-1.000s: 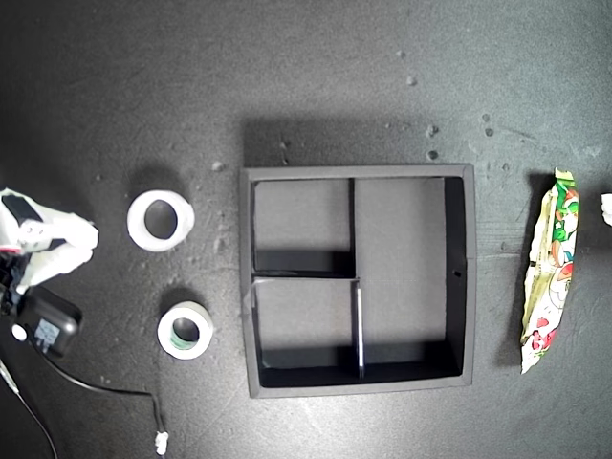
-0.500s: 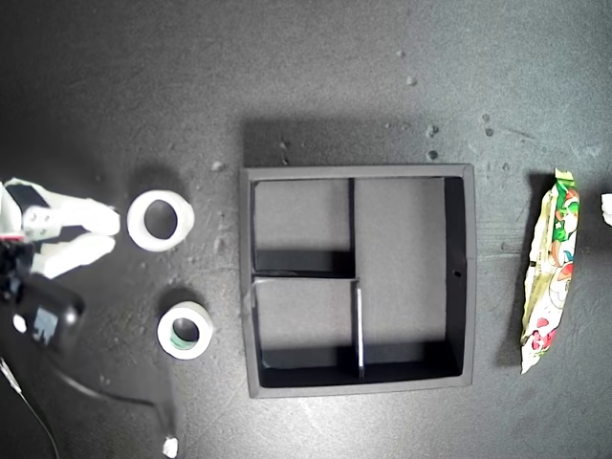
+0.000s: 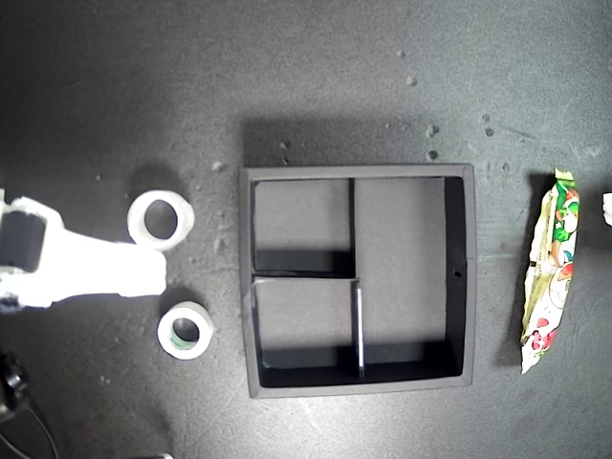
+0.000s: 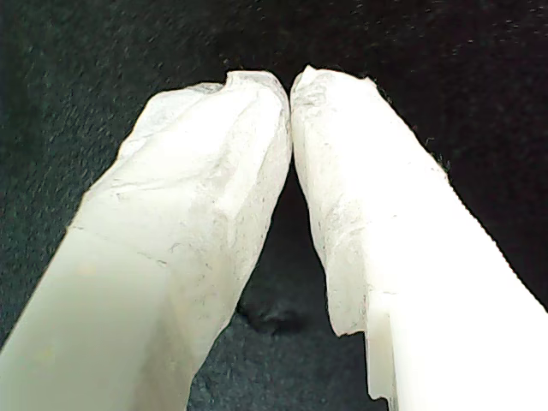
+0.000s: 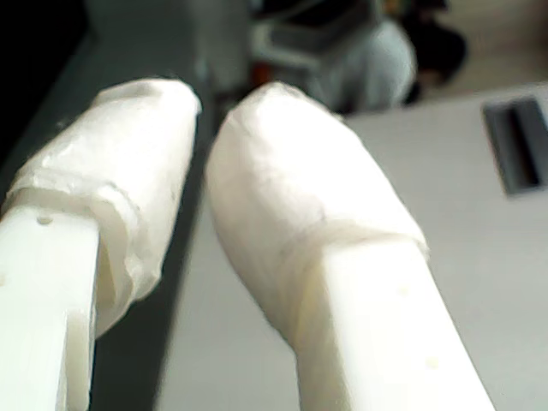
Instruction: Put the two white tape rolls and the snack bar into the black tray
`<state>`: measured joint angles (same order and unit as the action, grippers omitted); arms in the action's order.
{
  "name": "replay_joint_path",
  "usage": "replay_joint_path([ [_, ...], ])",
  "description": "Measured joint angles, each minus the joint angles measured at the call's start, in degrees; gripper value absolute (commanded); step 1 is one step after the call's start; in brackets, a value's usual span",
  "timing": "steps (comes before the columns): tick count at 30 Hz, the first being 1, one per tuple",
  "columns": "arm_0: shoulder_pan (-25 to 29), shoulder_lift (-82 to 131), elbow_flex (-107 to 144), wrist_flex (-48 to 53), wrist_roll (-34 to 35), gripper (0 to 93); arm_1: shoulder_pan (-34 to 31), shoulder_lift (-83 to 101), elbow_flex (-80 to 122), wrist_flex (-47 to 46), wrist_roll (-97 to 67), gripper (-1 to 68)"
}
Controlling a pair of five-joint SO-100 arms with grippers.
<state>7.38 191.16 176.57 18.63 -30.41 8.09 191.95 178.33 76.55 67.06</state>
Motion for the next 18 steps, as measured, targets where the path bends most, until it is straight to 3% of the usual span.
replay_joint_path([
  [2, 0.0, 0.0, 0.0, -0.2, -0.5, 0.0, 0.5, 0.0, 0.0, 0.0, 1.9, 6.6],
  [3, 0.0, 0.0, 0.0, -0.2, -0.2, 0.0, 0.4, 0.0, 0.0, 0.1, 4.0, 5.6],
  [4, 0.0, 0.0, 0.0, -0.2, 1.0, 0.0, 0.3, 0.0, 0.0, 0.1, 6.0, 0.0],
  [9, -2.0, 0.0, 0.0, -0.7, 1.0, 2.3, -2.1, -0.1, 0.0, -2.3, 8.4, -0.3],
  [14, -7.9, 0.0, -0.2, -4.0, -8.4, 8.4, -4.5, -0.5, 0.0, -10.2, 4.6, -0.3],
  [18, -9.2, -1.5, -7.1, 2.2, -12.8, 9.3, -3.0, -0.4, 0.0, -13.4, 10.8, -0.2],
])
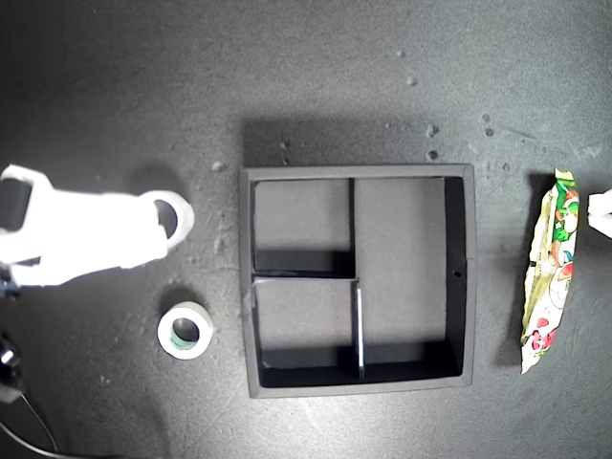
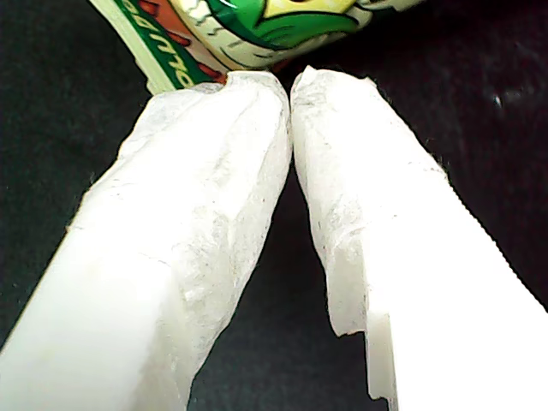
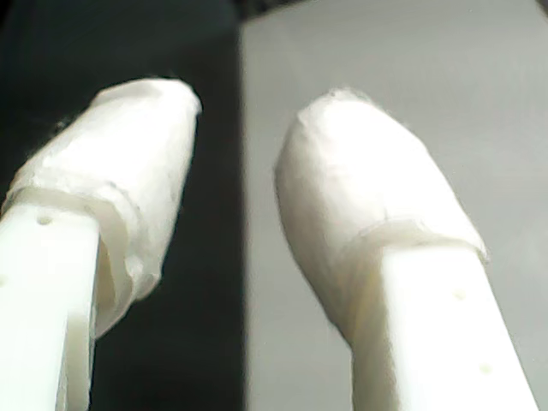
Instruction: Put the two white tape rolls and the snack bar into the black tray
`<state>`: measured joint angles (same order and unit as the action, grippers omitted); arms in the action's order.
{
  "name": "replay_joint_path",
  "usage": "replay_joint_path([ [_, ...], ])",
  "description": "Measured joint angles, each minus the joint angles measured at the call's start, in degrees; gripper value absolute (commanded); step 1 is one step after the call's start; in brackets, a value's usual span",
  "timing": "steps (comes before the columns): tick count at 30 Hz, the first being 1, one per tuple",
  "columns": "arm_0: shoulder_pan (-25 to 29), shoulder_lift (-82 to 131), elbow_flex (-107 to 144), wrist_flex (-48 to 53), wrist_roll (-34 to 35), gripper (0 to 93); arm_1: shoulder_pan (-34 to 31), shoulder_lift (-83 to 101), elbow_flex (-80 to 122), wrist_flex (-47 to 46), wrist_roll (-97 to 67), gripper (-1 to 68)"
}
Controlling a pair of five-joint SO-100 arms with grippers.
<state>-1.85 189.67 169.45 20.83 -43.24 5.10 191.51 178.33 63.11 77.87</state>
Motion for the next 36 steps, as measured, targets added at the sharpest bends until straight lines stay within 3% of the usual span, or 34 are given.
replay_joint_path([
  [3, -0.3, -10.9, -9.4, 7.0, -0.9, 10.1, 2.4, 0.0, 0.0, -0.7, 5.1, 2.3],
  [8, 2.9, -35.2, -29.7, 19.5, -2.5, 10.8, 4.4, 0.0, 0.0, -4.1, 1.9, 0.0],
  [12, 7.6, -51.9, -42.4, 29.0, -3.9, 10.5, 3.0, 0.0, 0.0, -4.4, -5.0, 14.0],
  [16, 11.1, -60.8, -48.3, 37.7, -8.3, 10.1, -3.3, 0.0, -0.1, -11.0, -15.1, 19.3],
  [19, 12.0, -61.5, -47.5, 39.9, -12.7, 10.2, -4.7, 0.0, -0.4, -14.1, -22.2, 15.9],
  [24, 14.8, -65.0, -46.3, 40.4, -17.3, 11.3, -4.5, 0.0, -3.6, -15.2, -31.8, 21.2],
  [36, 11.3, -78.2, -46.3, 40.4, -18.8, 14.4, -13.8, -0.3, -6.2, -16.0, -48.4, 25.7],
])
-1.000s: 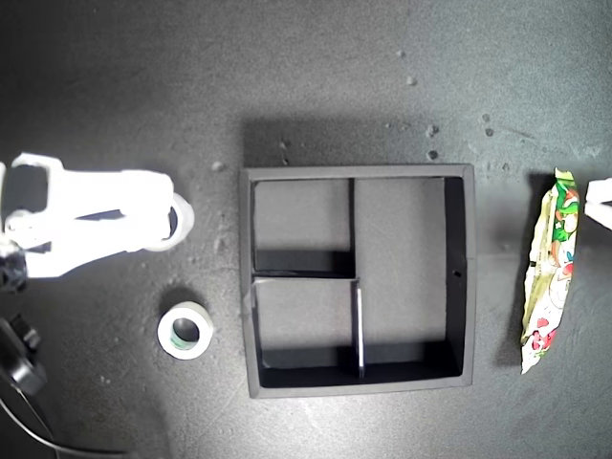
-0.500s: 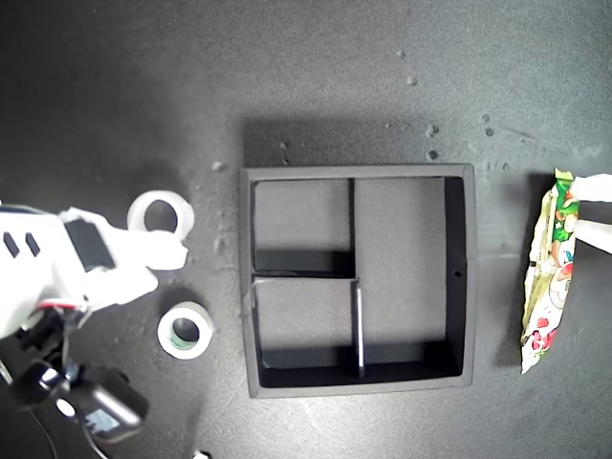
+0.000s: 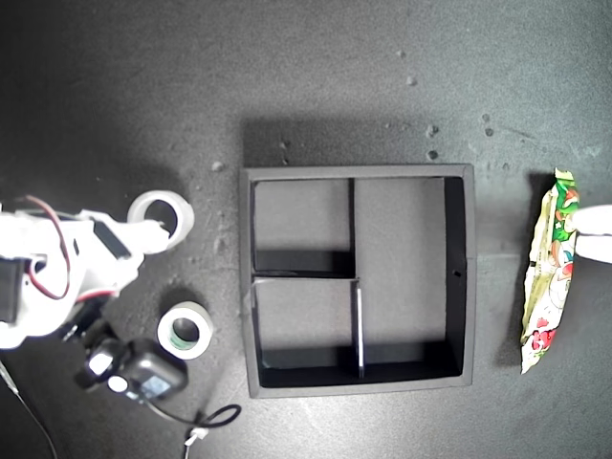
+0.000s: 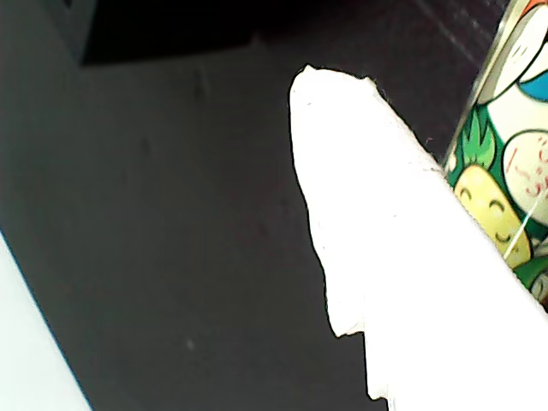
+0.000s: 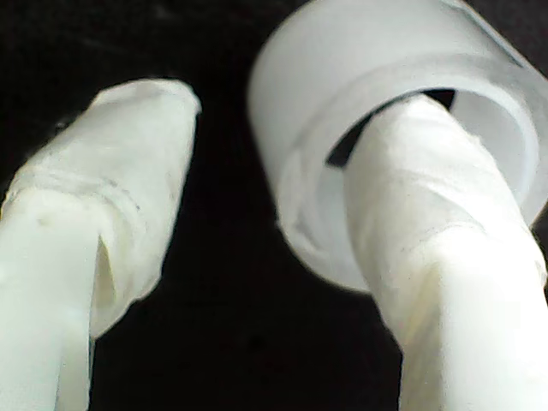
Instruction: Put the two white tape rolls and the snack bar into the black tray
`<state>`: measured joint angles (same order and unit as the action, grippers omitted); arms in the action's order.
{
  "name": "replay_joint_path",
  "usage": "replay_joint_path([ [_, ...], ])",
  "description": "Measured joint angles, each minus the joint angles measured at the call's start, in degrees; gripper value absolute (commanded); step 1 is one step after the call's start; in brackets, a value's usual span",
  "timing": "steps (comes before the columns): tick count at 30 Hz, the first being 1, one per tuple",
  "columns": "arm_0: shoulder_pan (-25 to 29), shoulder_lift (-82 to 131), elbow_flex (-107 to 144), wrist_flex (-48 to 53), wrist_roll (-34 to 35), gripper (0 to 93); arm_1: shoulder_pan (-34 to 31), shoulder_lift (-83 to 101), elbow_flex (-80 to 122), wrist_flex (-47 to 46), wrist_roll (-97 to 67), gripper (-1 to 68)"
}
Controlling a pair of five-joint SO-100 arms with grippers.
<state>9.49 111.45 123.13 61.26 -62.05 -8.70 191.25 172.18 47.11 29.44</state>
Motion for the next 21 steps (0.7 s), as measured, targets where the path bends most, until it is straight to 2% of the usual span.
replay_joint_path([
  [5, -1.1, -2.1, 0.0, -1.8, -0.2, 13.8, -4.8, 0.0, 0.0, -3.0, -5.4, 27.3],
  [9, -3.3, -5.4, 0.9, -4.9, 0.1, 11.9, -4.7, 0.0, 0.0, -3.2, -7.6, 27.6],
  [14, -3.8, -12.7, 1.1, -9.5, 0.2, 3.1, -4.5, -1.5, -2.8, -3.2, -9.7, 27.3],
  [15, -3.9, -13.7, 0.8, -9.8, 0.1, 0.4, -4.0, -3.1, -4.2, -3.2, -10.0, 27.3],
  [21, -4.3, -13.4, 0.6, -10.9, 0.0, 0.1, -2.7, -25.9, -20.9, -2.5, -12.1, 27.6],
])
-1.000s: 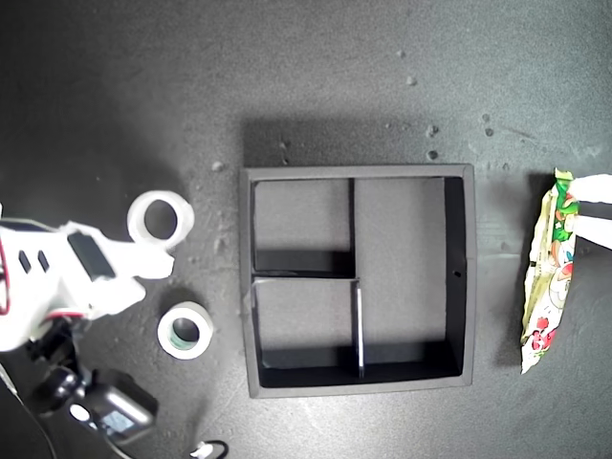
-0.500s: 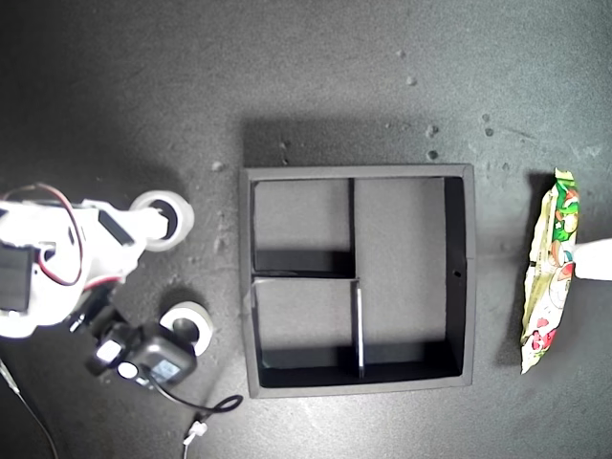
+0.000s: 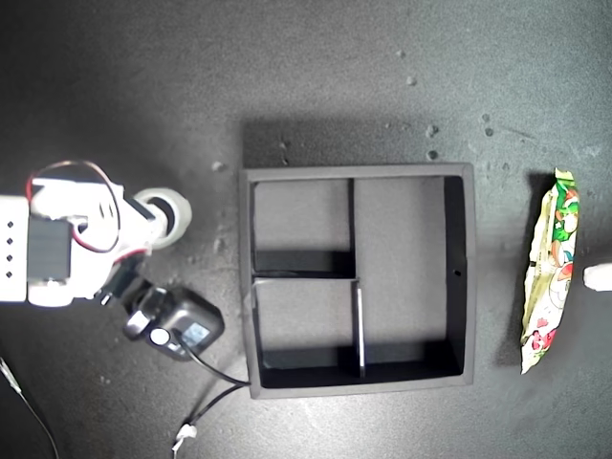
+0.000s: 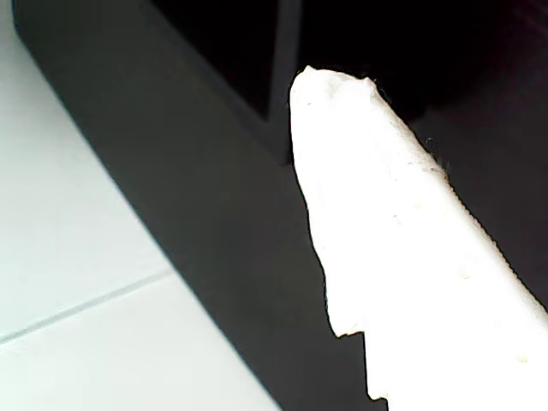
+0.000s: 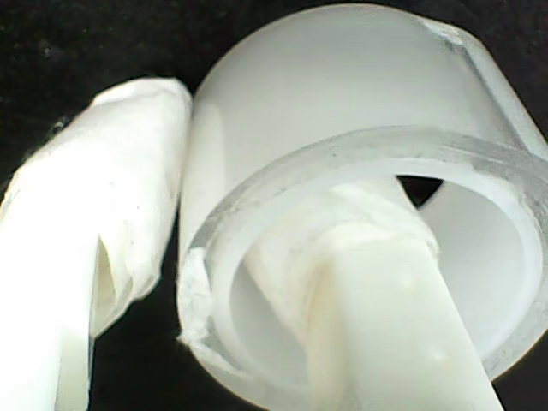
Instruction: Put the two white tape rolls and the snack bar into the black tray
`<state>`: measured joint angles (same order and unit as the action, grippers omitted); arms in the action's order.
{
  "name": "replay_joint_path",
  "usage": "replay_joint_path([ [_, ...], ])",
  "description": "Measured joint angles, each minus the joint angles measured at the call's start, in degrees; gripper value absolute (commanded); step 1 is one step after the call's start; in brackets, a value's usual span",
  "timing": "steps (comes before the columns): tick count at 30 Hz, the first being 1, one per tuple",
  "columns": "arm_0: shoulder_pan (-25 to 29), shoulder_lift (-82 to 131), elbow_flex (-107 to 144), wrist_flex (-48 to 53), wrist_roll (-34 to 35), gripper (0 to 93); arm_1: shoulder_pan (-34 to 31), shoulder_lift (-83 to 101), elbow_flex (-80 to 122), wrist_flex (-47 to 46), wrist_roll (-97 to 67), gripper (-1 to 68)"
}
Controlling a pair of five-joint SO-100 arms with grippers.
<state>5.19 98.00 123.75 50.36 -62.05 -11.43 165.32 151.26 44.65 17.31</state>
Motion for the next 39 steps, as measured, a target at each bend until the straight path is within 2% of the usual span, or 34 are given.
replay_joint_path([
  [4, 0.7, 6.2, 0.2, 0.9, 0.1, 0.1, 0.4, -20.4, -14.4, 8.1, 1.5, 26.2],
  [7, 0.7, 13.9, 0.2, 3.1, 1.0, 0.1, -1.6, -30.0, -17.7, 11.8, 5.4, 25.1],
  [12, -0.5, 24.0, -3.2, 7.9, 4.3, 0.1, -4.9, -40.0, -17.7, 12.0, 12.3, 25.3],
  [17, -0.7, 23.8, -14.6, 12.4, 8.1, 0.1, -4.4, -49.9, -17.7, 11.8, 15.6, 24.9],
  [19, -0.6, 21.9, -19.5, 12.5, 9.8, 0.1, -4.4, -53.3, -17.7, 10.9, 15.9, 20.7],
  [24, 0.8, 12.5, -31.3, 12.9, 13.4, 0.1, -1.1, -55.4, -16.4, 6.4, 16.1, 1.5],
  [26, 1.4, 8.5, -34.3, 13.4, 14.0, 0.1, -0.2, -55.4, -17.1, 6.9, 16.1, 0.0],
  [36, 0.9, -3.2, -37.6, 11.7, 15.3, 0.1, 4.7, -55.5, -43.8, 28.3, 16.1, -0.3],
  [39, 0.1, -7.8, -41.2, 11.1, 16.4, 0.1, 6.1, -56.4, -53.5, 30.3, 16.1, -0.4],
])
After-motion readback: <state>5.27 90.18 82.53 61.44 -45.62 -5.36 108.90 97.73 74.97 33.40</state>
